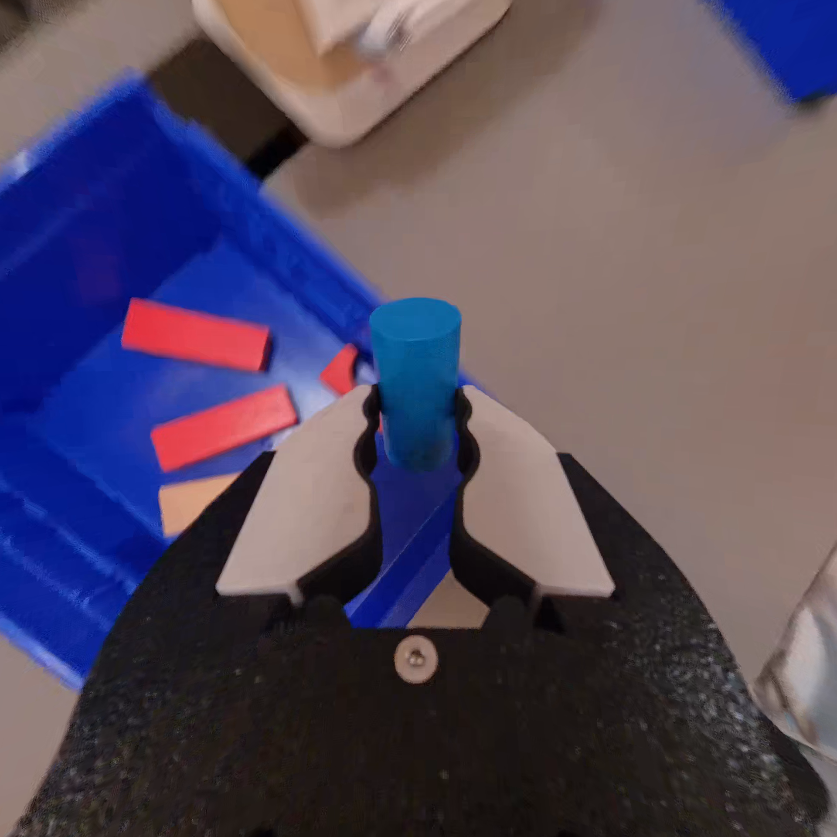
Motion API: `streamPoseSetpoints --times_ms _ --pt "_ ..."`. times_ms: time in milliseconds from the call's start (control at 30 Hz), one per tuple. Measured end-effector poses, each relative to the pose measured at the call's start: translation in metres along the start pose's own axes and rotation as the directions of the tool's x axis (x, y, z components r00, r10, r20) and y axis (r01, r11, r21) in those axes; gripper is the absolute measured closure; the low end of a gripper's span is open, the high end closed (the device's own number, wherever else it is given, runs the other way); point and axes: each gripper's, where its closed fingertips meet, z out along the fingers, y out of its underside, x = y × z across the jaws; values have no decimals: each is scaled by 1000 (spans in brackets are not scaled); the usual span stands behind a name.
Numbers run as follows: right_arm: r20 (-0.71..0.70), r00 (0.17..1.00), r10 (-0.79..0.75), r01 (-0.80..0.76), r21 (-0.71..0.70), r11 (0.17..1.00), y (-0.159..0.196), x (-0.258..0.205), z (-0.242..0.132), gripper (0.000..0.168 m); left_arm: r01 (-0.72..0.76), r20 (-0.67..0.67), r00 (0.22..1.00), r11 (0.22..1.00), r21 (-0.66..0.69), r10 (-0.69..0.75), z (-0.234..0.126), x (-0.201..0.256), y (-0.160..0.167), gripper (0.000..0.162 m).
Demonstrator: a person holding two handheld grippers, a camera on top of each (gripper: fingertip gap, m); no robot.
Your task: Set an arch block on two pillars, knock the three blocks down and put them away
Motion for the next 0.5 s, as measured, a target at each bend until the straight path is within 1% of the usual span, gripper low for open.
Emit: streamPoseSetpoints --times_ms 33,100,167,233,300,333,433,500 --pt "32 999 -28 27 54 998 -20 -4 6 81 -49 -23 998 995 83 51 -7 18 -12 130" --pt "107 991 -85 69 142 987 -60 -13 18 82 -143 -74 984 960 241 165 -17 61 -33 131" --pt "181 968 -176 146 171 974 -91 -23 33 85 -213 -126 952 899 383 279 -22 110 -50 130" --pt "181 942 -282 254 162 954 -114 -24 50 89 -232 -182 917 846 480 355 -19 157 -62 131" --pt "180 902 -393 370 148 917 -129 -27 67 92 -236 -217 889 810 537 403 -9 195 -70 131" --pt "181 889 -422 401 140 905 -134 -27 74 92 -248 -229 871 791 559 435 -2 212 -72 131" --pt "248 864 -438 414 143 899 -143 -38 86 100 -282 -242 835 762 582 494 21 250 -77 131" --pt "292 845 -449 419 161 893 -142 -44 88 106 -296 -256 810 745 597 527 32 269 -78 131"
